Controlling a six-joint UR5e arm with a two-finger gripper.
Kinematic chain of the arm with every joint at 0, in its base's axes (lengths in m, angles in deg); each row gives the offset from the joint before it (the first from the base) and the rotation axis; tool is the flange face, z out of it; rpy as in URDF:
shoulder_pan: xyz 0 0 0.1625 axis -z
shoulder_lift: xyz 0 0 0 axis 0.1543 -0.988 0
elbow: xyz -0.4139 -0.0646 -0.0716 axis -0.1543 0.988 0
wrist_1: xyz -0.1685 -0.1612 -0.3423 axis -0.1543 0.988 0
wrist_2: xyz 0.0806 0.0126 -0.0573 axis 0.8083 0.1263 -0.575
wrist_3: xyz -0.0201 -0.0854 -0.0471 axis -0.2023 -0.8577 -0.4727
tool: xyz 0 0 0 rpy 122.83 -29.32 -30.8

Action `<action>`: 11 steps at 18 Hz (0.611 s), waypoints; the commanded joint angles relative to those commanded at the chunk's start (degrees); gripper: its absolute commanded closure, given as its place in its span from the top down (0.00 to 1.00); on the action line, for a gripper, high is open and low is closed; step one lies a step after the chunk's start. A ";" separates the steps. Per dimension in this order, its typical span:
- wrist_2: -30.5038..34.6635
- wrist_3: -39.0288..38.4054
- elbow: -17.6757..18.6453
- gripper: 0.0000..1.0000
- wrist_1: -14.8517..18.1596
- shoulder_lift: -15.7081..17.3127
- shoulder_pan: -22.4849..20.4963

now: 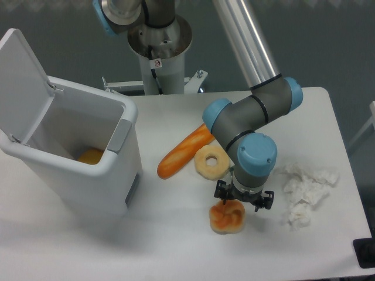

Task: Pick up the round bread
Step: 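Close the gripper fingers around the round bread roll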

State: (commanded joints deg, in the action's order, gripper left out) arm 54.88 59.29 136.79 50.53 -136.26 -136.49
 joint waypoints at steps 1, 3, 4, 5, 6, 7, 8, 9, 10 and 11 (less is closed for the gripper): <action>0.00 -0.09 -0.26 0.73 0.00 -0.35 0.00; 0.00 -0.09 -0.44 0.66 0.00 -0.79 0.09; 0.00 -0.09 -0.44 0.57 0.00 -0.79 0.09; 0.00 0.09 -0.44 0.45 0.00 -0.79 0.09; 0.00 0.17 -0.44 0.31 0.00 -0.79 0.00; 0.00 0.35 -0.44 0.20 0.00 -0.79 0.00; 0.00 0.53 -0.44 0.09 0.00 -0.71 0.00; 0.00 0.70 -0.44 0.00 0.00 -0.62 0.00; 0.00 0.70 -0.44 0.00 0.00 -0.44 -0.09; 0.00 0.70 -0.53 0.00 0.00 -0.18 -0.09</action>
State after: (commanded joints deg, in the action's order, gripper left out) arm 54.88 59.99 136.26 50.53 -136.44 -136.58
